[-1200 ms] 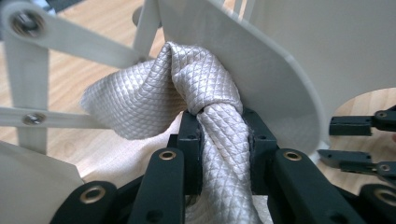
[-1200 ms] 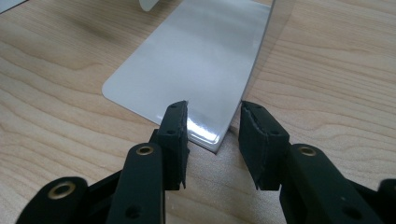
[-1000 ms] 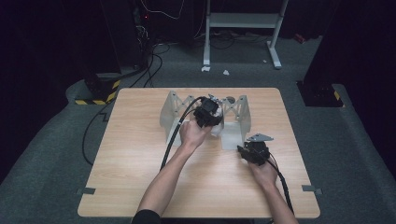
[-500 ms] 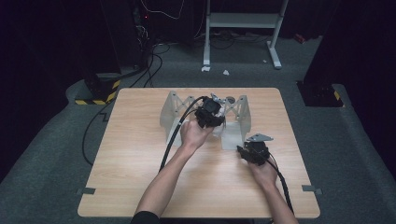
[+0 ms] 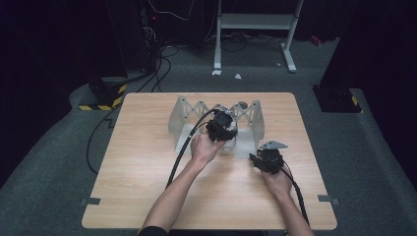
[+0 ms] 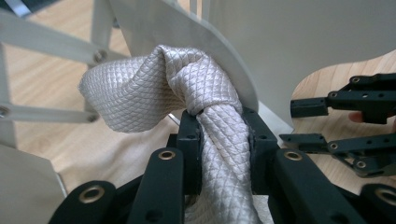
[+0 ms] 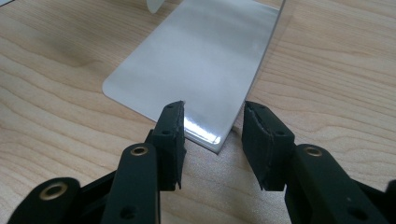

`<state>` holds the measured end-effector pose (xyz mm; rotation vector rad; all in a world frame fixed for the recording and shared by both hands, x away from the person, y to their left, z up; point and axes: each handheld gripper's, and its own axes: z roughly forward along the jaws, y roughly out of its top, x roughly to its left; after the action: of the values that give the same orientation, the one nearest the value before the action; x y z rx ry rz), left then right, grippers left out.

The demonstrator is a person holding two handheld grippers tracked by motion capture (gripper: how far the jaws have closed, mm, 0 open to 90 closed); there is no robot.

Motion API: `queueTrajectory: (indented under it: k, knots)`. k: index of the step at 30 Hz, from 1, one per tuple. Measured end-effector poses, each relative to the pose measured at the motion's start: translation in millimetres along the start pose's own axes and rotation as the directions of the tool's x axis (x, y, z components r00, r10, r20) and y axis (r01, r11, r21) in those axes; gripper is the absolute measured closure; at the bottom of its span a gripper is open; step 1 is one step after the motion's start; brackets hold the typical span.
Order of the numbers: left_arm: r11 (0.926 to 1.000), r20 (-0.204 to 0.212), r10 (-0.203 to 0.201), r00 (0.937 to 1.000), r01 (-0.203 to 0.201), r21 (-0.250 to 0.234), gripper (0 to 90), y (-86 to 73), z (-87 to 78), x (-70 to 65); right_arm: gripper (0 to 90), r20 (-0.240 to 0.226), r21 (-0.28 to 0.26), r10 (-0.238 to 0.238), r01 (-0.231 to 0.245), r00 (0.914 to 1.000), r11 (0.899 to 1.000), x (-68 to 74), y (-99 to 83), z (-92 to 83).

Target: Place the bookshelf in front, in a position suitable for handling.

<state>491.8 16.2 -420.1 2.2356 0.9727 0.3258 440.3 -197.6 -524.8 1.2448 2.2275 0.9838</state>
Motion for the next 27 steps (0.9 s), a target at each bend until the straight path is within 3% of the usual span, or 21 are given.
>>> queueTrajectory:
  k: [7, 12, 16, 20, 22, 27]
  knots:
    - [0.9988, 0.003, -0.012, 0.9999, 0.012, 0.048, 72.4, -9.3, 18.5, 1.0, 59.5, -0.001, 0.000, 0.003, -0.003, 1.0000, 1.000, 0.1, 0.0, 0.0]
    - [0.9937, 0.006, -0.041, 0.9991, 0.040, 0.105, 72.4, -20.3, 39.8, 6.4, 59.4, 0.000, 0.000, 0.000, 0.000, 1.0000, 1.000, 0.0, 0.0, 0.0]
    - [0.9916, 0.007, -0.048, 0.9988, 0.046, 0.121, 72.4, -24.8, 47.5, 6.3, 59.3, 0.001, 0.000, -0.002, 0.002, 1.0000, 1.000, 0.0, 0.1, 0.1]
    - [0.9919, 0.010, -0.041, 0.9991, 0.040, 0.121, 72.3, -24.7, 46.0, 3.7, 59.1, -0.001, 0.000, 0.000, 0.000, 1.0000, 1.000, 0.0, 0.1, 0.1]
    - [0.9929, 0.009, -0.015, 0.9998, 0.014, 0.118, 72.3, -22.7, 39.3, 0.7, 59.1, 0.001, 0.000, -0.003, 0.003, 1.0000, 1.000, 0.2, 0.1, 0.1]
    - [0.9957, 0.012, -0.005, 0.9999, 0.004, 0.092, 72.2, -17.4, 24.1, -0.4, 59.1, 0.003, 0.001, -0.004, 0.004, 1.0000, 1.000, 0.4, 0.1, 0.1]
